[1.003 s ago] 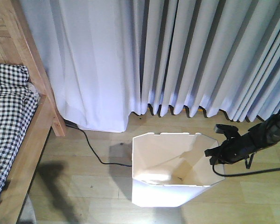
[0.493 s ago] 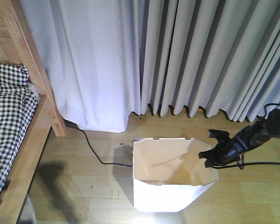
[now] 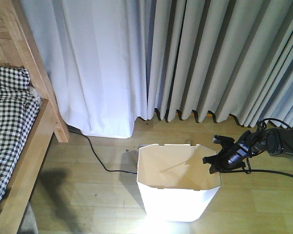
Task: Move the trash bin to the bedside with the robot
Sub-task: 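Lower the bin with the right gripper onto the floor beside the bed, then open the right gripper and release the bin rim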
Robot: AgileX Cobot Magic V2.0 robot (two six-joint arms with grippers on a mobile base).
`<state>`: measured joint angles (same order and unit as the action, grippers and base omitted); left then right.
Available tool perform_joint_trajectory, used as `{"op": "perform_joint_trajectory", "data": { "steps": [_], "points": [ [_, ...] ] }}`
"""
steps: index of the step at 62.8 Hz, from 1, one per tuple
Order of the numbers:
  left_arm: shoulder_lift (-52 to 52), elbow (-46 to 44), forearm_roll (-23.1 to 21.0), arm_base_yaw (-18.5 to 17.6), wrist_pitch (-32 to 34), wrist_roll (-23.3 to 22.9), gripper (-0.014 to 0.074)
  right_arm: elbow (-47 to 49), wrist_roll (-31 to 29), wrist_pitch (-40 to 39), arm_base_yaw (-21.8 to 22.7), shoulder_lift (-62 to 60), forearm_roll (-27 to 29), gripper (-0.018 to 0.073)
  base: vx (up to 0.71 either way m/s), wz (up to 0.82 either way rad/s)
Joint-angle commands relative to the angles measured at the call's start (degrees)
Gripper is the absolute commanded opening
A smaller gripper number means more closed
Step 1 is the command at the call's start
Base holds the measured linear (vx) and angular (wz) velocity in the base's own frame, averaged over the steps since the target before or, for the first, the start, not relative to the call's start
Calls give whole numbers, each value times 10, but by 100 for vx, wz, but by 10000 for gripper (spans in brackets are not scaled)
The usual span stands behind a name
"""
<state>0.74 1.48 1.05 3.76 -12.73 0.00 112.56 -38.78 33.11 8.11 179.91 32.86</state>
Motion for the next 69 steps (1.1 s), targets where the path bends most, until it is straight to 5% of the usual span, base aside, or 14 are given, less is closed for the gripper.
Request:
{"op": "perform_joint_trajectory", "data": {
  "steps": [1,17,42,69],
  "points": [
    [8,11,-2,1,41,0,-6,31,4,44,-3,-33,7,172,0,0],
    [8,11,-2,1,41,0,-6,43,13,21,-3,-29,-23,243,0,0],
    [8,11,-2,1,41,0,-6,43,25,-4,-3,-29,-49,503,0,0],
    [8,11,-2,1,41,0,-6,42,27,-21,-1,-34,-35,508,0,0]
  ]
}}
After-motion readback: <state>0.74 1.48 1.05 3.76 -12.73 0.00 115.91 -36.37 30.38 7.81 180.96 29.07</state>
